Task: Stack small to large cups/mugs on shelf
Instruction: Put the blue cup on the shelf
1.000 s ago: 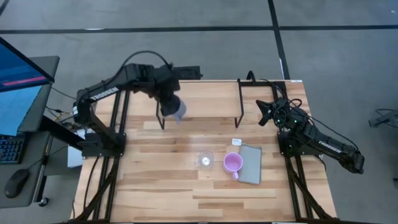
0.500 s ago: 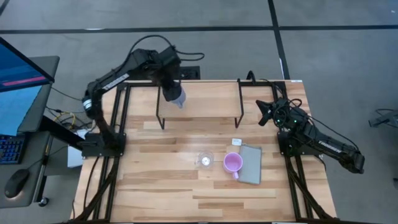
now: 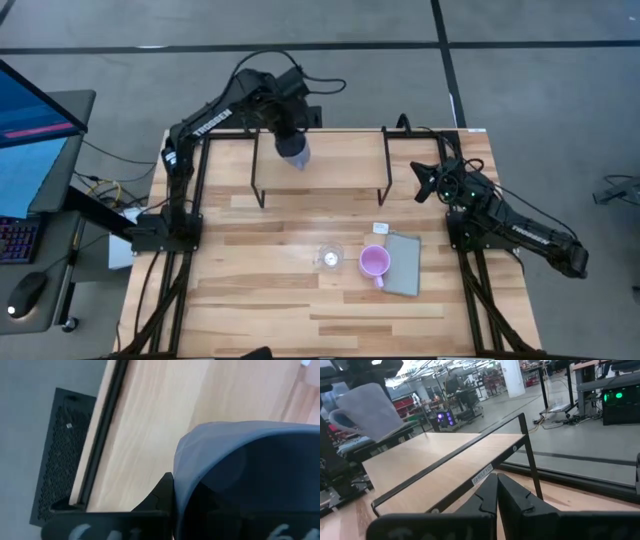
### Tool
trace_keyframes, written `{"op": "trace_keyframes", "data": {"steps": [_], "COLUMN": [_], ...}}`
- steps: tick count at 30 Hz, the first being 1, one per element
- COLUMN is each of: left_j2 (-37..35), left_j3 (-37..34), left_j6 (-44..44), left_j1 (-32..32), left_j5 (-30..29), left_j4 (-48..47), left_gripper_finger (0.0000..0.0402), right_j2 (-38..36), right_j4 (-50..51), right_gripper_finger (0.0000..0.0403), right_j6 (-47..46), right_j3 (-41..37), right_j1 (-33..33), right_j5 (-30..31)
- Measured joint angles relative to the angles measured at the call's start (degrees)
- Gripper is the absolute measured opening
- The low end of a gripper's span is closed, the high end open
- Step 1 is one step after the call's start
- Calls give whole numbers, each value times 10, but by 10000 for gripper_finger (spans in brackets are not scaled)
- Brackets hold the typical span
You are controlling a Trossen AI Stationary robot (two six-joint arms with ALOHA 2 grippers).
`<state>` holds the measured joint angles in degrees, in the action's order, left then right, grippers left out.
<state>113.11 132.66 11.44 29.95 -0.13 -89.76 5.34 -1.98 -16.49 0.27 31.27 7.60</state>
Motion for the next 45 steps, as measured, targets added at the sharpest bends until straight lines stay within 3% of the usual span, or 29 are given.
{"op": "trace_keyframes", "data": {"steps": [15, 22, 26, 39, 45], "left_j2": [-15, -85, -111, -71, -70], "left_j3": [-11, -129, -150, -151, -151], "left_j6": [-39, -45, -45, -9, -1], "left_j1": [6, 7, 7, 24, 37], "left_j5": [11, -2, -6, -27, 6], "left_j4": [-1, -4, -2, -2, -2], "left_gripper_finger": [3, 3, 3, 3, 3], "right_j2": [0, 0, 0, 0, 0], "right_j4": [0, -1, -1, -1, -1], "right_gripper_finger": [33, 33, 33, 33, 33], "right_j6": [0, 0, 0, -12, -15], "right_j3": [0, 0, 0, 0, 0], "right_j1": [0, 0, 0, 0, 0], "right_j5": [0, 0, 0, 0, 0]}}
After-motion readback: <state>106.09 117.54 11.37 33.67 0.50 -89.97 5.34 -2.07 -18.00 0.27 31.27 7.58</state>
